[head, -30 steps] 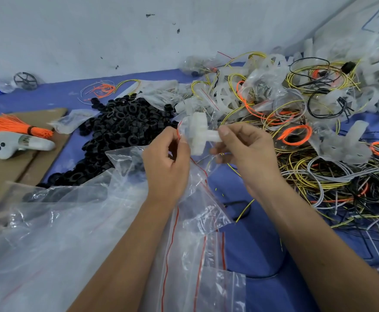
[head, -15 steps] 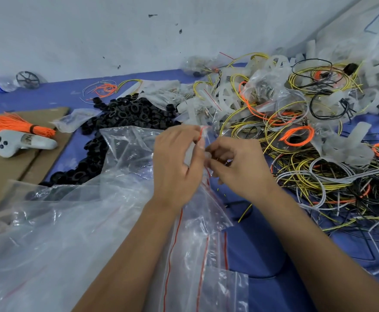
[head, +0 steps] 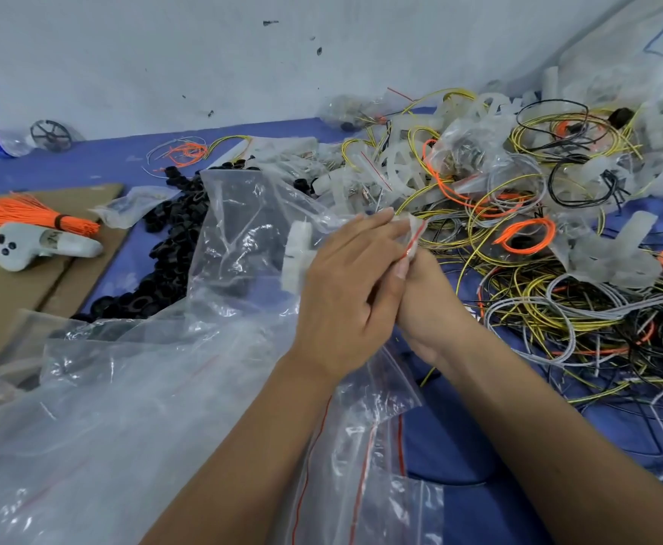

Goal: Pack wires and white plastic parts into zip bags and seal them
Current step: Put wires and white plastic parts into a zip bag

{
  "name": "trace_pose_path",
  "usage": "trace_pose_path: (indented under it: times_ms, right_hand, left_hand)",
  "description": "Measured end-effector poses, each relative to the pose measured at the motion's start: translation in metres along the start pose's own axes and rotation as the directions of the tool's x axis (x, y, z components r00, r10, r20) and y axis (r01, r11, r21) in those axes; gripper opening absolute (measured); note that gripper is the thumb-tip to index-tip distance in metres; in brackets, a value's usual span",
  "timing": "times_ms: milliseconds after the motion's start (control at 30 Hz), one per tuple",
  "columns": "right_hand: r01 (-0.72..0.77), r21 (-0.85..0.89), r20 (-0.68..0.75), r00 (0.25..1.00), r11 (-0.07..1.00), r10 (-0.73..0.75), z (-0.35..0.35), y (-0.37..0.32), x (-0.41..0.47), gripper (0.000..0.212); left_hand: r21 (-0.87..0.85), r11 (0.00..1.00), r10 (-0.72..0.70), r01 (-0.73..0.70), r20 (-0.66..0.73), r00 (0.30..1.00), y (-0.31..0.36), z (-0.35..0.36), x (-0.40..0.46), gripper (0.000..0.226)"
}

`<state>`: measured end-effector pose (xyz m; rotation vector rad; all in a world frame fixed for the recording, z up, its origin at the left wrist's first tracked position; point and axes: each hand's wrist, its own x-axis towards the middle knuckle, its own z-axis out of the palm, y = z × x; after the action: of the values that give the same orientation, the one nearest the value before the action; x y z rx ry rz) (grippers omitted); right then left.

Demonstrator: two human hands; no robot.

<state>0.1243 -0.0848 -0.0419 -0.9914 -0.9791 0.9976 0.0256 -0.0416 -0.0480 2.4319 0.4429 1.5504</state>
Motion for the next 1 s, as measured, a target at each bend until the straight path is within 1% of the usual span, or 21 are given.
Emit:
trace_pose_path:
  times_ms: [33,100,133,167,233,267,300,367,433,467,500,533,600,633,667,733,767,833,900,967,1000]
  right_hand:
    - [-0.012,0.029,0.064,0.998,1.0,0.01,0.001,-0.001,0.0,0.019]
    - [-0.004,-0.039,0.13,0.992,0.999,0.009,-0.001,-0.002,0.001,0.025]
    - [0.031,-0.137,0.121,0.993,0.99,-0.014,-0.002,-0.002,0.001,0.027]
    - [0.097,-0.288,0.104,0.992,0.953,-0.07,-0.004,-0.003,0.002,0.027]
    - [0.224,-0.597,0.114,0.974,0.77,-0.195,-0.005,-0.002,0.003,0.031]
    - [0.263,-0.679,0.135,0.962,0.685,-0.235,-0.004,-0.002,0.003,0.037]
    - [0.295,-0.707,0.165,0.952,0.643,-0.257,-0.004,-0.001,0.002,0.042]
    - [0.339,-0.69,0.233,0.94,0.64,-0.248,-0.002,-0.001,0.001,0.045]
    - [0.347,-0.599,0.326,0.929,0.722,-0.177,-0.002,-0.002,0.001,0.045]
    - [0.35,-0.539,0.373,0.915,0.766,-0.155,-0.002,-0.001,0.0,0.051]
    - [0.348,-0.501,0.402,0.905,0.792,-0.143,-0.003,0.001,0.0,0.058]
    - [0.34,-0.498,0.409,0.903,0.798,-0.13,-0.005,0.003,0.0,0.059]
    - [0.342,-0.563,0.407,0.907,0.753,-0.107,-0.008,0.007,0.002,0.041]
    - [0.367,-0.596,0.406,0.905,0.714,-0.126,-0.009,0.009,0.003,0.03]
    - [0.406,-0.612,0.406,0.898,0.678,-0.171,-0.01,0.009,0.005,0.028]
    - [0.487,-0.594,0.425,0.866,0.64,-0.264,-0.009,0.005,0.005,0.041]
    - [0.494,-0.574,0.429,0.861,0.653,-0.274,-0.006,0.002,0.005,0.046]
    - [0.462,-0.527,0.419,0.872,0.714,-0.254,-0.002,0.001,0.003,0.051]
    - [0.405,-0.479,0.435,0.88,0.779,-0.19,-0.002,0.004,0.001,0.053]
    - [0.362,-0.491,0.492,0.866,0.793,-0.09,0.0,0.007,-0.002,0.044]
    - [0.355,-0.508,0.513,0.856,0.785,-0.055,-0.001,0.008,-0.002,0.042]
  left_hand:
    - [0.009,1.0,-0.009,0.009,-0.014,1.0,0.0,0.0,0.0,0.019]
    - [0.022,0.997,-0.068,0.07,-0.07,0.995,0.0,-0.001,-0.001,0.025]
    - [0.019,0.994,-0.108,0.111,-0.107,0.988,-0.001,-0.002,-0.002,0.026]
    - [0.013,0.989,-0.145,0.148,-0.141,0.979,-0.002,-0.002,-0.002,0.026]
    - [0.004,0.982,-0.185,0.189,-0.185,0.965,-0.003,-0.003,-0.003,0.024]
    - [-0.002,0.982,-0.188,0.191,-0.196,0.962,-0.003,-0.003,-0.003,0.024]
    - [-0.005,0.983,-0.181,0.183,-0.202,0.963,-0.003,-0.002,-0.003,0.025]
    - [-0.004,0.987,-0.161,0.164,-0.207,0.965,-0.002,-0.001,-0.003,0.027]
    - [-0.012,0.989,-0.145,0.146,-0.215,0.966,-0.001,-0.002,-0.002,0.026]
    - [-0.02,0.99,-0.142,0.141,-0.218,0.966,-0.001,-0.003,-0.002,0.024]
    - [-0.026,0.99,-0.144,0.141,-0.212,0.967,0.0,-0.003,-0.002,0.023]
    - [-0.029,0.989,-0.149,0.146,-0.199,0.969,0.001,-0.003,-0.002,0.025]
    - [-0.032,0.987,-0.162,0.158,-0.168,0.972,0.001,-0.002,-0.001,0.031]
    - [-0.035,0.986,-0.168,0.165,-0.156,0.973,0.002,-0.001,-0.001,0.032]
    - [-0.039,0.985,-0.173,0.169,-0.148,0.974,0.002,-0.001,-0.001,0.033]
    - [-0.04,0.986,-0.166,0.162,-0.138,0.976,0.001,-0.001,-0.001,0.035]
    - [-0.036,0.988,-0.156,0.152,-0.136,0.978,0.001,-0.001,-0.001,0.033]
    - [-0.031,0.99,-0.137,0.134,-0.142,0.98,0.001,-0.001,-0.002,0.027]
    - [-0.054,0.989,-0.144,0.137,-0.151,0.978,0.0,-0.001,-0.001,0.025]
    - [-0.07,0.985,-0.163,0.155,-0.134,0.977,-0.001,0.0,-0.002,0.025]
    - [-0.068,0.981,-0.186,0.18,-0.101,0.977,-0.002,0.0,-0.003,0.025]
